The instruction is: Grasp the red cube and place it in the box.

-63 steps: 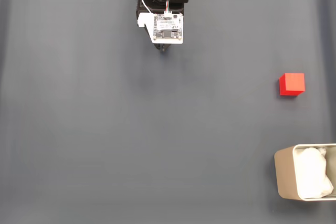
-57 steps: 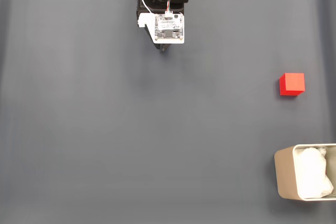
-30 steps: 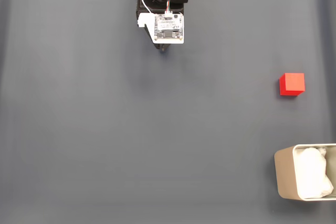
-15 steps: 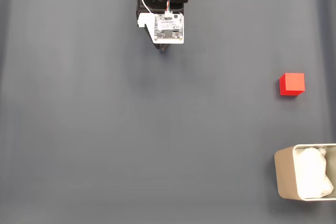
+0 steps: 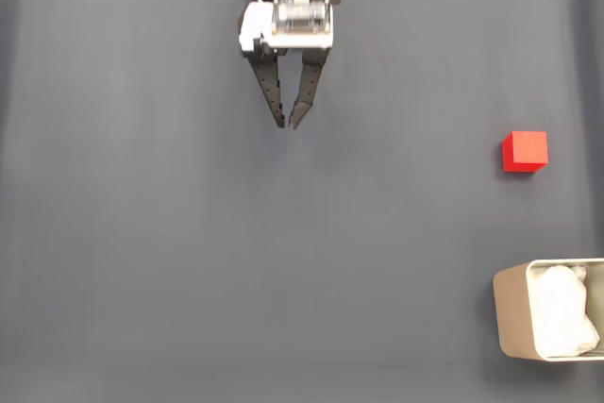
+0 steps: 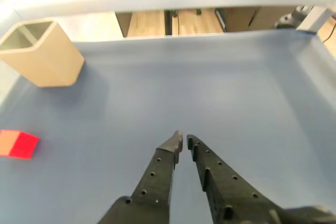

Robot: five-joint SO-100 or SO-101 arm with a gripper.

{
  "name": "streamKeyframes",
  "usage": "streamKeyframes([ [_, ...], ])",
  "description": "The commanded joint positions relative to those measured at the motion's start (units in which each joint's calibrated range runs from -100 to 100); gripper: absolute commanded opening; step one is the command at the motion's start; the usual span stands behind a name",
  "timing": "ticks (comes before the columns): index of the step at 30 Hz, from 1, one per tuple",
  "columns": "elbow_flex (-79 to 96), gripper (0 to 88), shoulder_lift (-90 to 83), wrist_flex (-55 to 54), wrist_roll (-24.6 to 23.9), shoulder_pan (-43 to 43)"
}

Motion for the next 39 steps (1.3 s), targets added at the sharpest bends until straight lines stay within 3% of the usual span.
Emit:
streamKeyframes([
  [1,-11.38,0.0,4.48,-2.01,0.63,-0.48],
  [18,-48.61,0.0,31.95,17.0,0.88,-1.97],
  [39,-62.2,0.0,50.15,16.02,1.56,-15.61],
])
